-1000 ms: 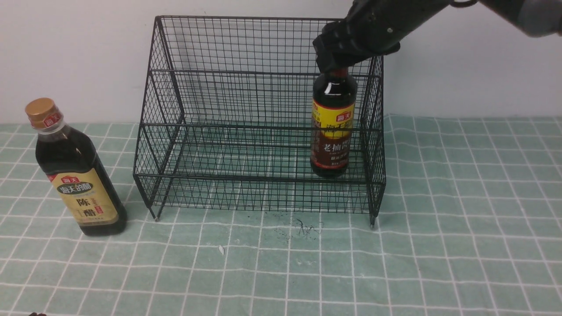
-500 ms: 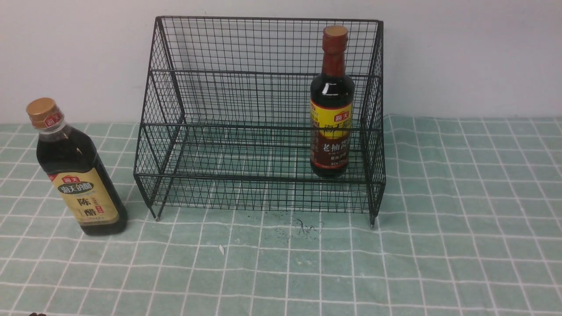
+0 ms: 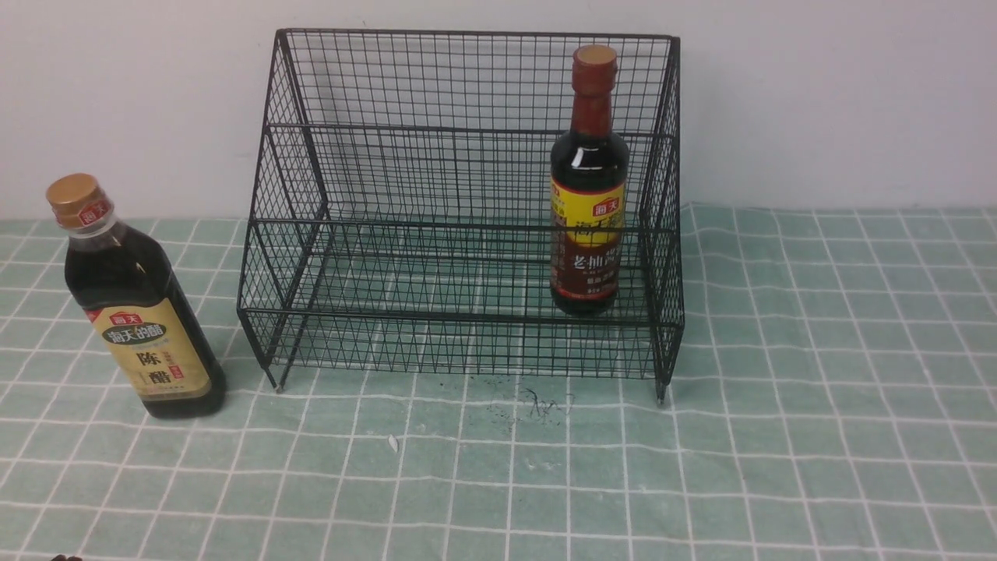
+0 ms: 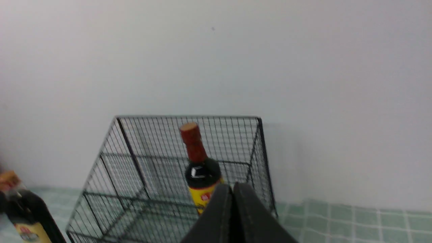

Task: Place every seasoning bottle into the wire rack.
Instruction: Use the left arm to grab the condiment bottle closest to it

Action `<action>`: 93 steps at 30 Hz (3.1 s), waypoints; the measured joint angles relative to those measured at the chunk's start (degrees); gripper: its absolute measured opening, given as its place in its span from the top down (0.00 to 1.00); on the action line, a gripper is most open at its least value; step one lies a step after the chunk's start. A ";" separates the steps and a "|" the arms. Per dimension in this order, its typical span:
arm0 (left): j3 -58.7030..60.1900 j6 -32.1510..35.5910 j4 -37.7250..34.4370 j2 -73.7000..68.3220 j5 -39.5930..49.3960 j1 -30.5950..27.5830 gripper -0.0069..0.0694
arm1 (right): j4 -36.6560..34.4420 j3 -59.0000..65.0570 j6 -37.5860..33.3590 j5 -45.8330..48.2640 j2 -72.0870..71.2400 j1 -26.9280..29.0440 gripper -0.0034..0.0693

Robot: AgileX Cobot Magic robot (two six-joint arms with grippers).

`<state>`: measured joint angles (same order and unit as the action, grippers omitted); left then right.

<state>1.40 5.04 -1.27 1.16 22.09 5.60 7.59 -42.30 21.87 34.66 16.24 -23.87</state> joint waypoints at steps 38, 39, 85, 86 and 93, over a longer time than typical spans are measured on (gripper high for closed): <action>0.00 0.00 0.02 -0.13 0.00 0.00 0.92 | -11.09 33.73 -22.63 -12.23 -16.93 16.40 0.97; 0.00 0.00 0.02 -0.13 0.00 0.00 0.92 | -10.95 34.16 -22.70 -12.22 -16.93 16.97 0.97; 0.29 -3.37 -13.94 -0.13 -25.22 0.00 0.92 | -9.73 43.21 -23.01 -11.13 -16.93 24.53 0.97; 0.29 -3.57 -16.27 -0.13 -31.17 0.00 0.92 | -9.73 43.21 -23.01 -11.13 -16.93 24.53 0.97; -3.97 -0.14 -18.01 -4.47 -46.87 0.00 0.92 | -9.73 43.21 -23.01 -11.13 -16.93 24.53 0.97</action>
<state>-2.58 4.91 -19.28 -3.31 -24.79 5.60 -2.15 0.91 -1.13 23.53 -0.69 0.66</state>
